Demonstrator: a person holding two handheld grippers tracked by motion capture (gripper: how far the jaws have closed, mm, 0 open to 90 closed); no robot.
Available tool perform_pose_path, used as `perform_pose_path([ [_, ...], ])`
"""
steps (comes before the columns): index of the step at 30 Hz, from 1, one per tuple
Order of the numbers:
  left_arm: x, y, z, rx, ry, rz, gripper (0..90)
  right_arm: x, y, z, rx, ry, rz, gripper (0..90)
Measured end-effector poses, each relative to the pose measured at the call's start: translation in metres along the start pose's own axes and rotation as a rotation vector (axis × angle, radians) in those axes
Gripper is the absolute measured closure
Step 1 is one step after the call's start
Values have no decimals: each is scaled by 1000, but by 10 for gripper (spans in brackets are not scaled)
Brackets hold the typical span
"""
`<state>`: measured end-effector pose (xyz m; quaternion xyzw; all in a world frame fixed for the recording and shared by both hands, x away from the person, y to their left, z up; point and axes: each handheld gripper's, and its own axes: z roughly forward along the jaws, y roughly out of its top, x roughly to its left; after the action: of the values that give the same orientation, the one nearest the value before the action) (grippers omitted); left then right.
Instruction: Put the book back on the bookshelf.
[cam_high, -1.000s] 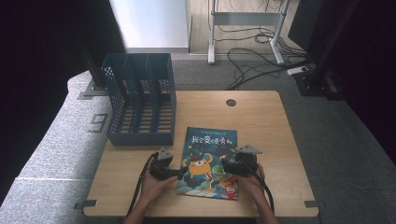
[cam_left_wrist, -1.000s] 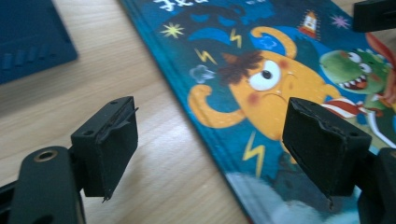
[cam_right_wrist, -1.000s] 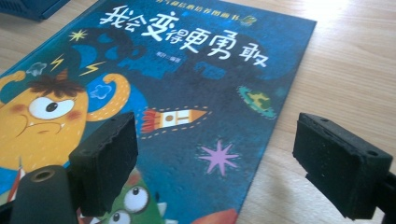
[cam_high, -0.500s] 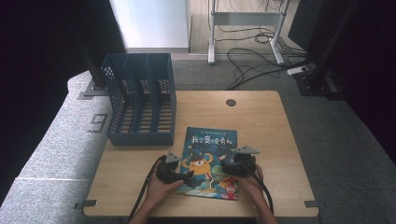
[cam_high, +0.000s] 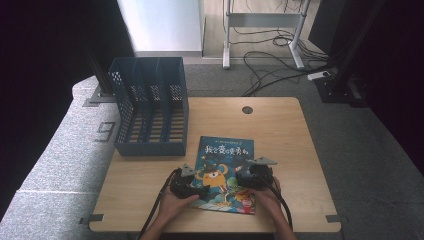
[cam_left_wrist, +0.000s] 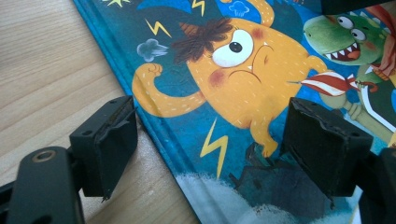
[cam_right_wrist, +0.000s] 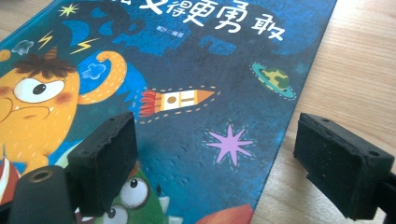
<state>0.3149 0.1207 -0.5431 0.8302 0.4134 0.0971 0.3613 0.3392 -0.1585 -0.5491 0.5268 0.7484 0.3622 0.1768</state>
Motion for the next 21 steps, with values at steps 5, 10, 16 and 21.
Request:
perform_pose_path([
  [5,-4,-1,1,-1,17,4,171,2,0,1,6,13,5,126],
  [10,-4,-1,1,-4,20,3,177,2,0,1,7,14,-5,129],
  [16,-5,-2,0,-11,28,1,188,2,0,1,7,14,-2,135],
  [21,-5,-2,0,-12,31,-3,189,-1,1,-1,6,19,20,175],
])
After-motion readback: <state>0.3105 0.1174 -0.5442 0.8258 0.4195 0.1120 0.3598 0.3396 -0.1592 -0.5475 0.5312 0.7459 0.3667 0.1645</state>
